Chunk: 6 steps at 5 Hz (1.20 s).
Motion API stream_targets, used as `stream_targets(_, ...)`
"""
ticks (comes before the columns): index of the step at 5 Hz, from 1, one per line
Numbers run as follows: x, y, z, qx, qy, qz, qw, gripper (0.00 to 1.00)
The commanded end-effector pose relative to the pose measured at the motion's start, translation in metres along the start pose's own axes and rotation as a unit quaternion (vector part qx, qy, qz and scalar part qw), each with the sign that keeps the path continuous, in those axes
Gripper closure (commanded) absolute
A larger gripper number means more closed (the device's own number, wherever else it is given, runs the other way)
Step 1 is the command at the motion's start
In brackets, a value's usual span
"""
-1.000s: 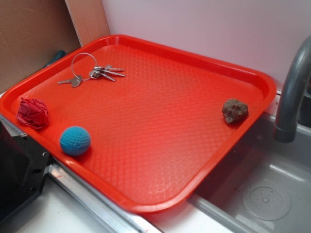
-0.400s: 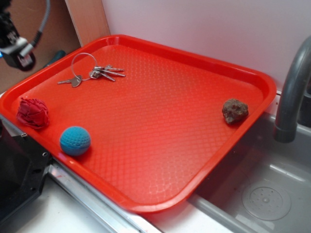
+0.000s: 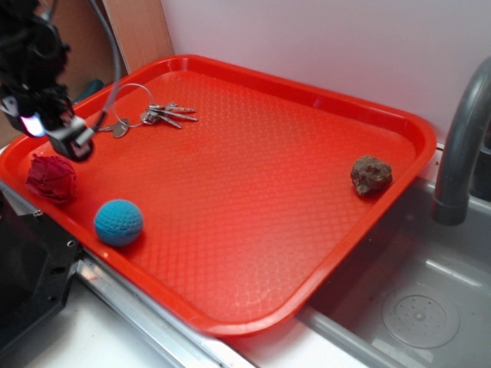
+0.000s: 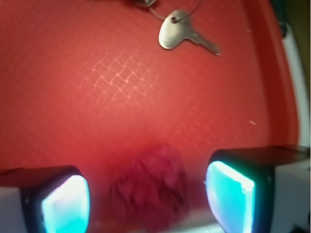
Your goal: Grab the red paper.
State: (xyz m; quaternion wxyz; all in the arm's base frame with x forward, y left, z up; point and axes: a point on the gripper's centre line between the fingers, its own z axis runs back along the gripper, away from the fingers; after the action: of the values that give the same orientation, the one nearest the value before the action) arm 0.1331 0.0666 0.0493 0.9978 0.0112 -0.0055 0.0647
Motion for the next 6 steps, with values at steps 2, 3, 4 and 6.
stream_targets(2,-0.016,-0.004,-0.036,0.041,0.099,-0.022,0.994,0.0)
stream_targets(3,-0.064,0.021,-0.038,0.054,0.126,-0.017,0.99,1.0)
stream_targets(4,-0.072,0.027,-0.035,0.05,0.131,-0.019,0.99,1.0)
stream_targets(6,-0.073,0.027,-0.012,0.042,0.1,-0.034,0.993,1.0)
